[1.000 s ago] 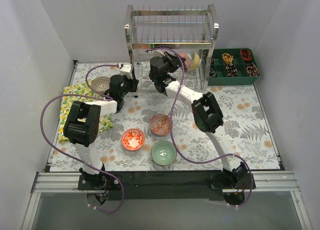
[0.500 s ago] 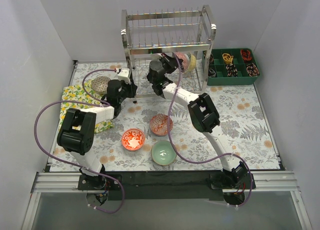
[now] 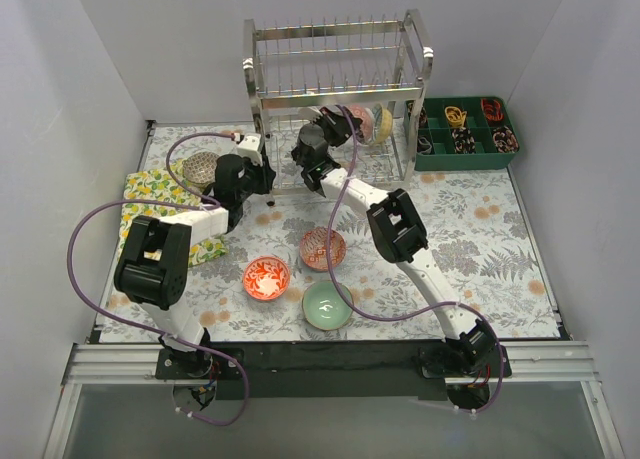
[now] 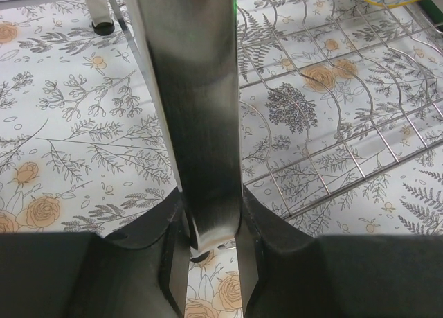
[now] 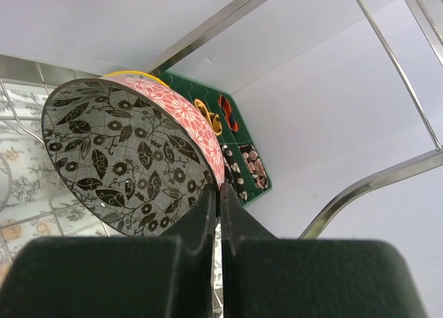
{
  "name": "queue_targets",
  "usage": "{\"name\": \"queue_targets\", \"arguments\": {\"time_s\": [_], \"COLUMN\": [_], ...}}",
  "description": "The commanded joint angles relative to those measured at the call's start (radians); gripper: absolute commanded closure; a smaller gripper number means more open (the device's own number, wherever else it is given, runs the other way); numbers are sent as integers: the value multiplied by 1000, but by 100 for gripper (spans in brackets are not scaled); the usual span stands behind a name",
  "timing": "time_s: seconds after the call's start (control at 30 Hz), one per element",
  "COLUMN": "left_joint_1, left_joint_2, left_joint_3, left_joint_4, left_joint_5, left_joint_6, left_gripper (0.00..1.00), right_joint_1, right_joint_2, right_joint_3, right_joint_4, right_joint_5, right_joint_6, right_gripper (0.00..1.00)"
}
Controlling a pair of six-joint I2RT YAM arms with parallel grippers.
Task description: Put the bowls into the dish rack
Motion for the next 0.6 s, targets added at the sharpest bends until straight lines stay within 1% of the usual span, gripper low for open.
{"name": "queue_targets", "arguments": {"time_s": [0.0, 0.07, 0.27, 0.33, 0.43, 0.57], "left_joint_1": [-30, -38, -43, -43, -43, -46], "left_joint_2": [41, 48, 50, 53, 51, 48], "left_joint_3": [52, 69, 91, 89, 74, 71], "left_joint_4": [-148, -162, -219, -230, -239, -253], "left_joint_5": [37, 42, 50, 47, 47, 54], "left_joint_6": [-69, -64, -56, -53, -52, -52], "left_gripper": [77, 74, 71, 73, 83, 85], "right_joint_1": [-1, -1, -12, -24, -46, -63], "right_joint_2": [6, 24, 69, 82, 101, 122], "right_joint_3": [103, 123, 156, 161, 164, 181], "right_joint_4": [114, 116, 128, 128, 129, 129], "right_joint_5": [-38, -39, -54, -59, -65, -74], "right_joint_6": [-2, -2, 0, 1, 1, 6], "right_gripper": [99, 99, 99, 99, 99, 99]}}
